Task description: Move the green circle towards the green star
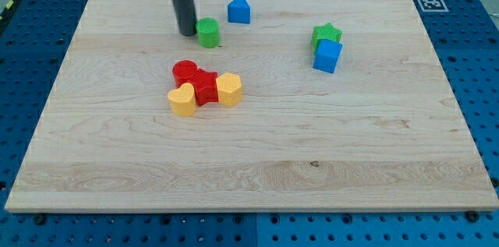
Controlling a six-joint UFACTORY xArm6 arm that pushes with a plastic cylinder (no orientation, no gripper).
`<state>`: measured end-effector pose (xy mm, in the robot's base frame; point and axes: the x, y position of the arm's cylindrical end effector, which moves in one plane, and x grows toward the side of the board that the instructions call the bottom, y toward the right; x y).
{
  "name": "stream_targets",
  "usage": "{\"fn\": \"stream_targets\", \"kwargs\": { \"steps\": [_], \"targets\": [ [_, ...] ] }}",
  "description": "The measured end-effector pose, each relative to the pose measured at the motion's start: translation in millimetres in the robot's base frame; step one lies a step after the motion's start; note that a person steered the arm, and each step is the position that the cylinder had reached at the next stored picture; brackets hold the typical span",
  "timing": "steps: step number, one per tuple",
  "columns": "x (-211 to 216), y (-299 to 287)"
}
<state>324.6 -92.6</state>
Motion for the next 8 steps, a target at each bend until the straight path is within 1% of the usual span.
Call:
{"fn": "stream_targets", "kwargs": {
  "steps": [1, 2, 5, 7, 8],
  "targets": [
    [0, 33],
    [1, 50],
    [39, 66],
    [81, 67],
    [85, 69]
  ]
}}
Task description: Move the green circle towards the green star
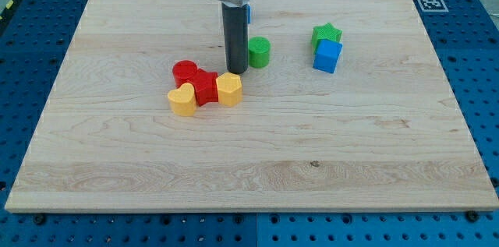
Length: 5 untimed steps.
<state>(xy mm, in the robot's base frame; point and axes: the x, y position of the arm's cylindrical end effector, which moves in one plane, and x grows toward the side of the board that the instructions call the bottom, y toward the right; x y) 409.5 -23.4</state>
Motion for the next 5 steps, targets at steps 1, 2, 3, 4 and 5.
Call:
{"fn": "stream_targets", "kwargs": {
  "steps": [1, 2, 3, 4, 5],
  "targets": [
    [-3, 3],
    [-21, 23],
    [-38, 53],
    [-42, 65],
    [-42, 55]
  ]
}}
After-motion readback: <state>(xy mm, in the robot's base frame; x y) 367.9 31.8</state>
